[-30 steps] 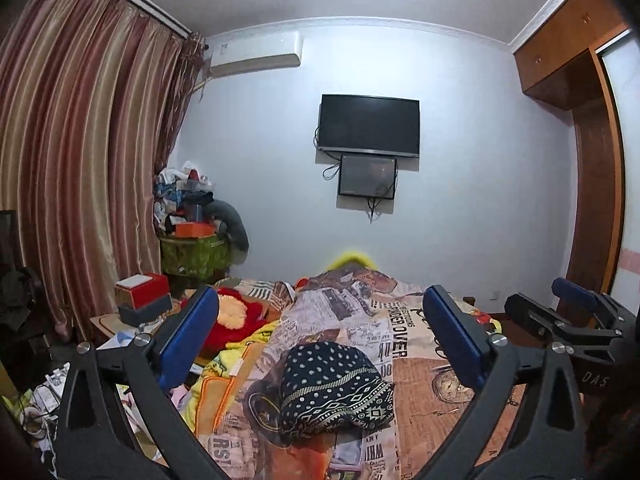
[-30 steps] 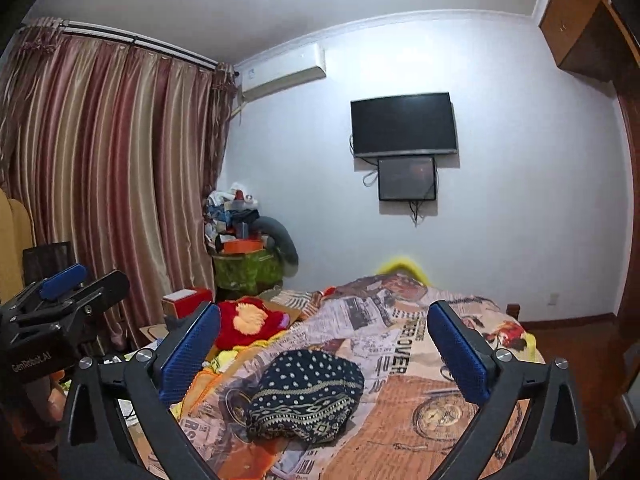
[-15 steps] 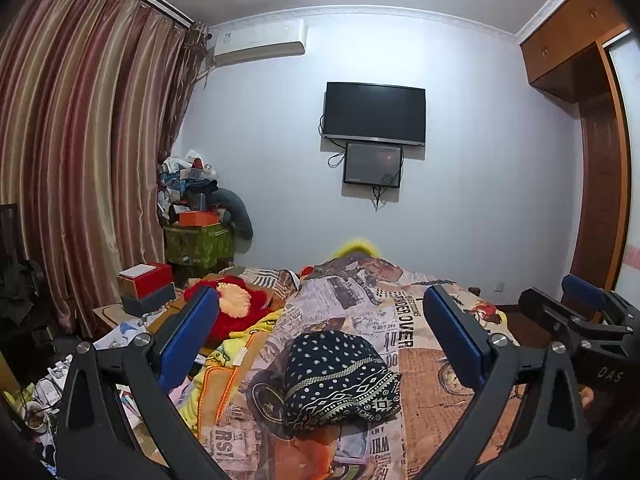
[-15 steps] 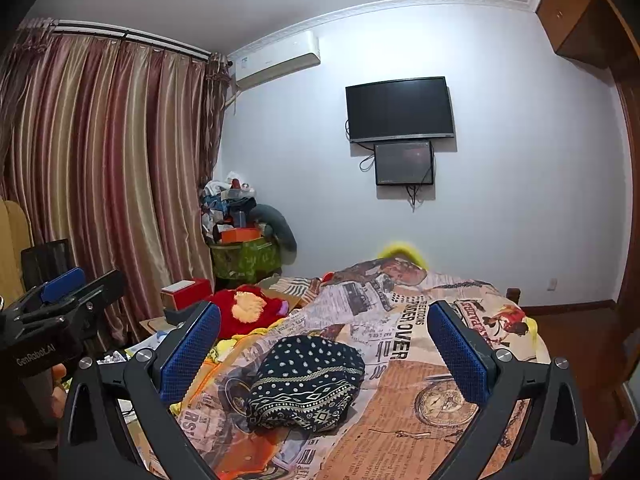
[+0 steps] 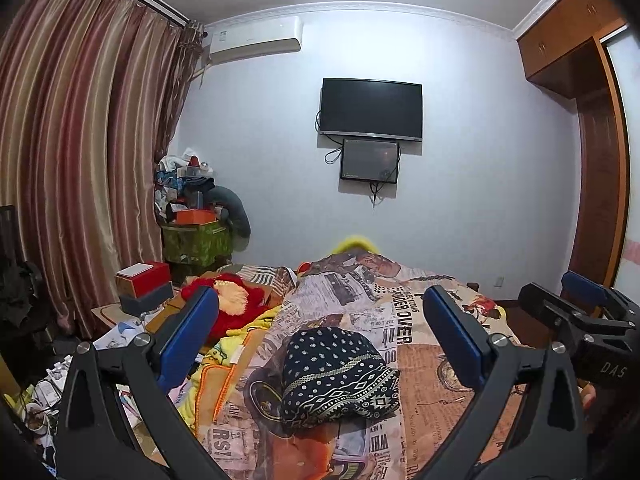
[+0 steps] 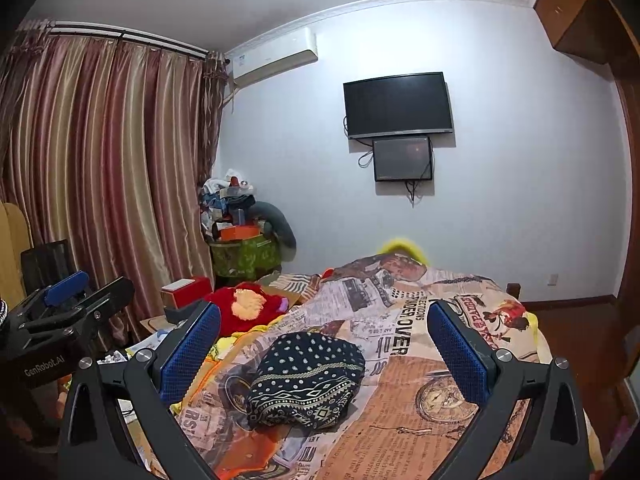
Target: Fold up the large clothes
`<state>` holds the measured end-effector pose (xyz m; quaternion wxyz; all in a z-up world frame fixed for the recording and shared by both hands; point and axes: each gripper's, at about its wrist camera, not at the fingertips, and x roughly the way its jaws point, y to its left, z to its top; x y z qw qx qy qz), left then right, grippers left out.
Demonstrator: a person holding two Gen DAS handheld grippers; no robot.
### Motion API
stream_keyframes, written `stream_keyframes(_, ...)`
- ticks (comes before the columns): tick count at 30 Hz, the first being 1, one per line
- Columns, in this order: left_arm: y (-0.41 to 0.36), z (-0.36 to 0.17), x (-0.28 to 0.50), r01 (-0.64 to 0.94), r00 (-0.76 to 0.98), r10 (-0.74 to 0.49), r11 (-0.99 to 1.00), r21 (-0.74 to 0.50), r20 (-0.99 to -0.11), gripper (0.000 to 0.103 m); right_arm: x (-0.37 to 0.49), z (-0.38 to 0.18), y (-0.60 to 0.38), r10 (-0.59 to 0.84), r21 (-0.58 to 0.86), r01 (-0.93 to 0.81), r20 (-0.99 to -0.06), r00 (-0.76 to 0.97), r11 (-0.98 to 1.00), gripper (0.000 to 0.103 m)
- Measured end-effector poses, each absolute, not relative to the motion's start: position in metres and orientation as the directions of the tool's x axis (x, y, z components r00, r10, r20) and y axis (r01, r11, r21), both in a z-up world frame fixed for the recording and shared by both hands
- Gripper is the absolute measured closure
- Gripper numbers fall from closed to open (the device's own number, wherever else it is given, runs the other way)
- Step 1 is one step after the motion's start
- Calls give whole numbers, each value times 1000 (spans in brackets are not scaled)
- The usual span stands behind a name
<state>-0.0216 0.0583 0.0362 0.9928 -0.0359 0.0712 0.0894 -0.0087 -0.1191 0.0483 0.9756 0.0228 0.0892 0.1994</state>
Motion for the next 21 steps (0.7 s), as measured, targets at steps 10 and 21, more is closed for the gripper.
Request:
stream_keyframes(10,62,35,-20,-169,975,158,984,-60,-153,0,-8,48,-122,385,83,-377,-163,908,923,0)
stream_keyframes(21,68,36,-20,-118,982,109,992,-51,-152,0,-9,48,-123,380,81,-372,-157,912,925,0)
